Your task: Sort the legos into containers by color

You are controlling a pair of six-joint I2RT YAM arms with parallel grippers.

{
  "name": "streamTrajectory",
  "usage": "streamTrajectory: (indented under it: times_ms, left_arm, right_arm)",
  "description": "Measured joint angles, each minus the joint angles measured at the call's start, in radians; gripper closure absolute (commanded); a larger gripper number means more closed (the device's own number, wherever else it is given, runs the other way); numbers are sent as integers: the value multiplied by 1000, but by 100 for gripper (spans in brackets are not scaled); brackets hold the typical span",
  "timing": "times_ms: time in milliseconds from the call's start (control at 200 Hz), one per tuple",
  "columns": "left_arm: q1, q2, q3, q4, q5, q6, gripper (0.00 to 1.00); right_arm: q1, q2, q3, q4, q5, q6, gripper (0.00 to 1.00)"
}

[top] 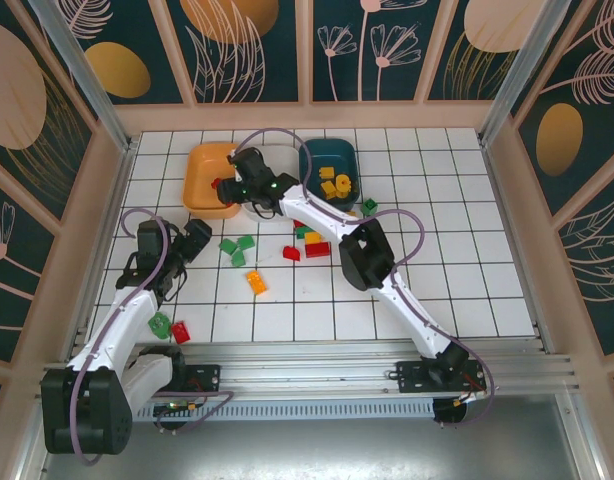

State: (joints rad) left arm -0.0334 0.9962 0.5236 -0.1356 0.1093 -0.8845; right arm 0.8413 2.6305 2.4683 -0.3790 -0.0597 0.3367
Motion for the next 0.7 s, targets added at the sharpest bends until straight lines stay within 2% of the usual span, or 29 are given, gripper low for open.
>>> streamTrajectory:
  times_ms: [165,265,360,515,621,701]
  left_arm:
    - [0,20,0,16,42,0,3]
    - [0,21,0,20,59,3,8]
    - [0,21,0,21,74,14,13]
    - [0,21,-21,39,82,20,13]
    - [0,24,-61,54,76,23,11]
    - [0,40,-84,66,61,19,8]
  right_arm:
    - [-2,-1,35,-15,-1,-25,39]
    - [-2,-35,5,-20,21,-41,44]
    - [-2,-170,-198,13,56,-48,47]
    - [1,-490,-629,101,85,-48,48]
    - [19,-640,-809,164,97,-25,41]
    - [63,-682,-892,194,120,5,38]
